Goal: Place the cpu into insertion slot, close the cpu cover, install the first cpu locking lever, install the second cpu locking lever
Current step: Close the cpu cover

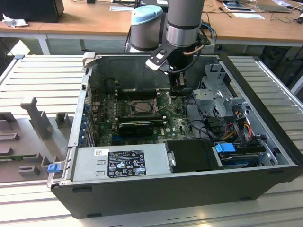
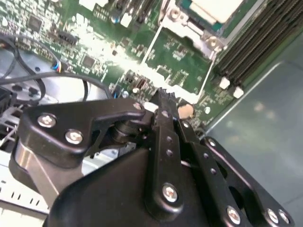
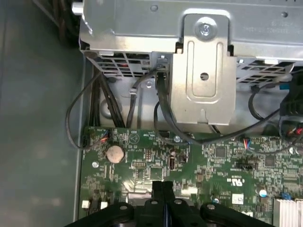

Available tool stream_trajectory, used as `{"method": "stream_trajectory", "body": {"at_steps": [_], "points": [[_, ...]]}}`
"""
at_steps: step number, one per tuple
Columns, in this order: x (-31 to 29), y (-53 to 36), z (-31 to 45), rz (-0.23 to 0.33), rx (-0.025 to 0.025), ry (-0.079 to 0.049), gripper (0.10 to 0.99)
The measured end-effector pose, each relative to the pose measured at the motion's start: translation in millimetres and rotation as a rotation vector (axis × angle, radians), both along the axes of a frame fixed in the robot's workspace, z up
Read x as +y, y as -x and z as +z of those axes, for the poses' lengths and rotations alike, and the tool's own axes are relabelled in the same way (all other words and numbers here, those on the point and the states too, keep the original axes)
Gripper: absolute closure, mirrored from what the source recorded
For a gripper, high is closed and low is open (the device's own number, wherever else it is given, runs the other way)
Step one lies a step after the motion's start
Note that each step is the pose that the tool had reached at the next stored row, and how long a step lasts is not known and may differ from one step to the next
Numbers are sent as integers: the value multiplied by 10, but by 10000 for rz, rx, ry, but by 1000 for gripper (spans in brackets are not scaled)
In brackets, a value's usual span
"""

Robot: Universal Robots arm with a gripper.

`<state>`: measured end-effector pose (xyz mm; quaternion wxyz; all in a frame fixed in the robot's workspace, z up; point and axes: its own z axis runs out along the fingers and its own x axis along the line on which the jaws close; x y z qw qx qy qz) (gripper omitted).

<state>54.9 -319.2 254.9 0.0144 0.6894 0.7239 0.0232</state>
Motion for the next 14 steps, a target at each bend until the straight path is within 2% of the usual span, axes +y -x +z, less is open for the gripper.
{"method": "stream_trajectory", "body": {"at_steps": [3,6,7,8,9,10,14], "points": [[8,-77,-23,30,69,7,980],[9,-93,-66,35,72,8,980],[10,-94,-89,42,96,7,980],[10,-94,-92,49,135,10,980],[10,-92,-91,52,210,10,980],[10,-86,-92,50,251,8,980],[10,-29,-92,52,252,8,980]]}}
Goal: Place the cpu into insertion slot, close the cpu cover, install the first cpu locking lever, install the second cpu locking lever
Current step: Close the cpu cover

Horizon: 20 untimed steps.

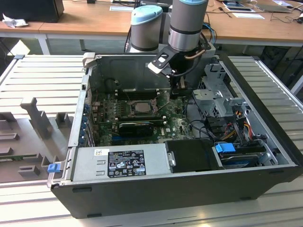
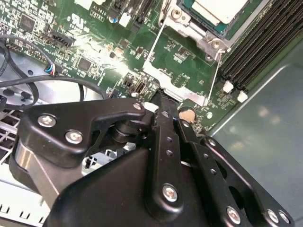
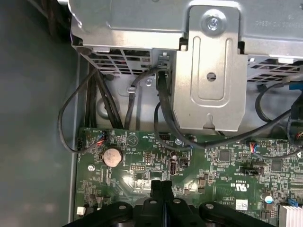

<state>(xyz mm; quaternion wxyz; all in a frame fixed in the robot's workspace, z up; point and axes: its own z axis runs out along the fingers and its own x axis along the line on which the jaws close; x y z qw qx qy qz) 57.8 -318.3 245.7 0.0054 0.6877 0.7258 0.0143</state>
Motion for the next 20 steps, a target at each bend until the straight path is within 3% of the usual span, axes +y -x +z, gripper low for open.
{"method": "stream_trajectory", "body": {"at_steps": [20], "points": [[0,176,-2,1,0,0,980]]}}
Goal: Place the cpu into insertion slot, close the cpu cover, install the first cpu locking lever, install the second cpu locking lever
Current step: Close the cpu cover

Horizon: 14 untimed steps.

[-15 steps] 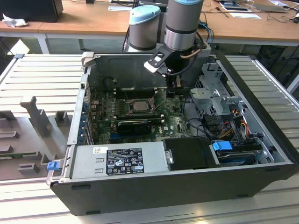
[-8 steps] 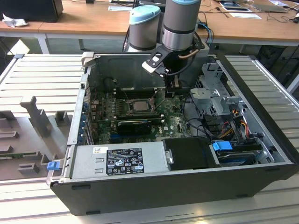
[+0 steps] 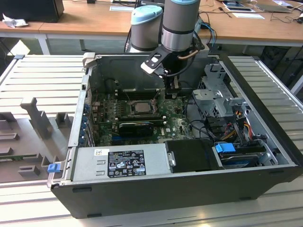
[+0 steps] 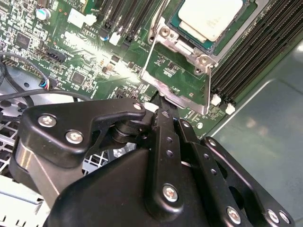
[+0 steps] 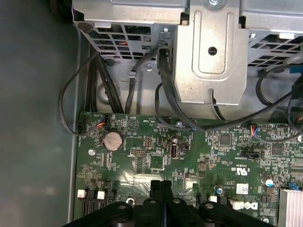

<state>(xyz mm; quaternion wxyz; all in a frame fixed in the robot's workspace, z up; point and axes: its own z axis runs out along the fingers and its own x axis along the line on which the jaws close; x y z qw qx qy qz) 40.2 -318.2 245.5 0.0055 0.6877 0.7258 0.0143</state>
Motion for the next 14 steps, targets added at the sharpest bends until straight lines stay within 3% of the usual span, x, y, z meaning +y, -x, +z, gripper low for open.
{"method": "stream_trajectory", "body": {"at_steps": [14], "points": [[0,87,0,0,0,0,980]]}}
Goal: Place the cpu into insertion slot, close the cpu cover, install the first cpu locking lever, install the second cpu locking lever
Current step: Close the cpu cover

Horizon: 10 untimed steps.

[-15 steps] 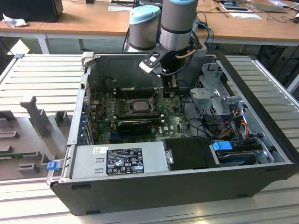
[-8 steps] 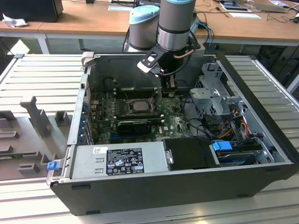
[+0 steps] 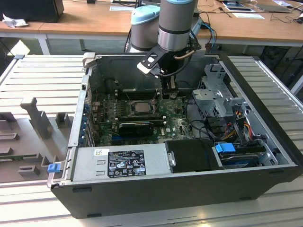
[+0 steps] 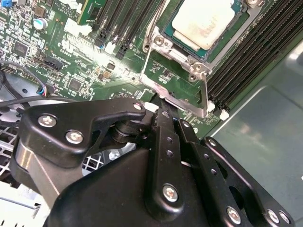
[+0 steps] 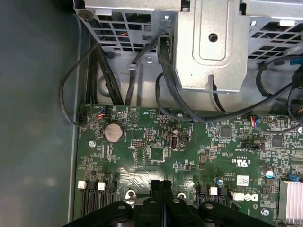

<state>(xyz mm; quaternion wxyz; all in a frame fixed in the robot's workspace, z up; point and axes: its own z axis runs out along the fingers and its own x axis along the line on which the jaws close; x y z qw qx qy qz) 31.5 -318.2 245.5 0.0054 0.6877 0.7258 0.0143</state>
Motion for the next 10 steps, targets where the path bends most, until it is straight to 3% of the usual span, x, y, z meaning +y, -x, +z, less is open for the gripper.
{"method": "stream_trajectory", "body": {"at_steps": [10], "points": [[0,82,0,0,0,0,980]]}}
